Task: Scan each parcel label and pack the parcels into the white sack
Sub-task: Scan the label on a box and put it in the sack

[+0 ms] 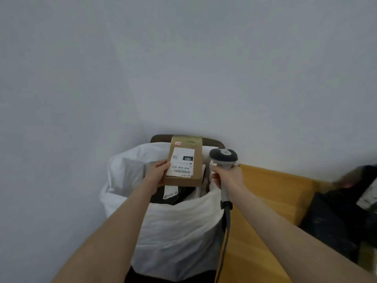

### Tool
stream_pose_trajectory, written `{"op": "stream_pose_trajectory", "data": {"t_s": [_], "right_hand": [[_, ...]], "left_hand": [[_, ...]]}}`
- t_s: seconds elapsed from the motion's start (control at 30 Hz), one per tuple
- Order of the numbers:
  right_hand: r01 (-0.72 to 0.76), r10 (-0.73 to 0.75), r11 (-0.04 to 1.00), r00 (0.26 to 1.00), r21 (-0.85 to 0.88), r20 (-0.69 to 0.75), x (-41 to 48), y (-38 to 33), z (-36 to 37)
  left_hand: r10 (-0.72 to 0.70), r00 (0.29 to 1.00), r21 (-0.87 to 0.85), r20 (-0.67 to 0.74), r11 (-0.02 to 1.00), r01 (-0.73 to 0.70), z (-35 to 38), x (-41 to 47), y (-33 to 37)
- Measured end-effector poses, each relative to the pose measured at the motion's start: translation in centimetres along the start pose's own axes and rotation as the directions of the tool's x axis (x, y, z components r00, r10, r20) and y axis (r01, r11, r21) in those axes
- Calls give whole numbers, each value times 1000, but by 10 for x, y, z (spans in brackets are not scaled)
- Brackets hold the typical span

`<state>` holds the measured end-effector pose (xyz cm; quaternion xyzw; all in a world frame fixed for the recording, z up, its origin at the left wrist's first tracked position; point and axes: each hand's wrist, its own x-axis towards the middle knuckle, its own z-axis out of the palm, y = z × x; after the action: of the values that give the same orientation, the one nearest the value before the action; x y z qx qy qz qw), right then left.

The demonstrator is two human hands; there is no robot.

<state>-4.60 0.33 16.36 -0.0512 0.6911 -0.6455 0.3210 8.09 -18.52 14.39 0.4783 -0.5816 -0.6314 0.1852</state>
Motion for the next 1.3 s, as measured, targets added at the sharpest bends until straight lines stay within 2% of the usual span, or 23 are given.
{"op": "stream_pose_trajectory", "data": {"t_s": [0.1, 0.17, 0.3, 0.4, 0.57, 0.67, 0.77, 0.83, 0.97, 1.07, 1.2, 1.3], "right_hand": [[-35, 35, 999, 999, -25, 30, 11, 6, 21], [-49, 50, 998, 997, -30, 53, 16, 11, 32], [-74, 78, 996, 995, -54, 70, 19, 19, 55], [-100, 102, 993, 994, -59, 42, 20, 24, 72], [-122, 119, 992, 991, -43, -61, 30, 32, 91], [-143, 137, 989, 981, -32, -134, 36, 37, 98], [-153, 147, 988, 966, -9, -213, 39, 39, 99], [-151, 147, 989, 954, 4, -263, 37, 40, 98], [-130, 157, 986, 936, 107, -314, 25, 40, 89], [-113, 203, 957, 918, 268, -340, 14, 41, 76], [-115, 283, 904, 883, 411, -376, -4, 45, 45], [-170, 380, 821, 876, 546, -298, -23, 50, 19]], "left_hand": [[-132, 990, 30, -46, 991, 133, -40, 13, -11], [-170, 982, 21, -83, 985, 172, -60, 15, -17], [-167, 971, 65, -172, 982, 180, -87, 26, -26], [-164, 967, 187, -195, 962, 200, -102, 47, -35], [-114, 987, 394, -114, 907, 150, -102, 92, -47], [-48, 998, 507, -47, 860, 66, -98, 114, -55], [-65, 995, 708, 82, 706, -13, -89, 127, -61], [-77, 991, 750, 107, 661, -29, -83, 130, -57], [132, 986, 847, 105, 508, -158, -63, 124, -34], [251, 941, 858, 226, 406, -315, -30, 113, -12], [304, 852, 778, 427, 356, -517, 39, 84, 11], [327, 764, 715, 555, 281, -640, 91, 49, 14]]}}
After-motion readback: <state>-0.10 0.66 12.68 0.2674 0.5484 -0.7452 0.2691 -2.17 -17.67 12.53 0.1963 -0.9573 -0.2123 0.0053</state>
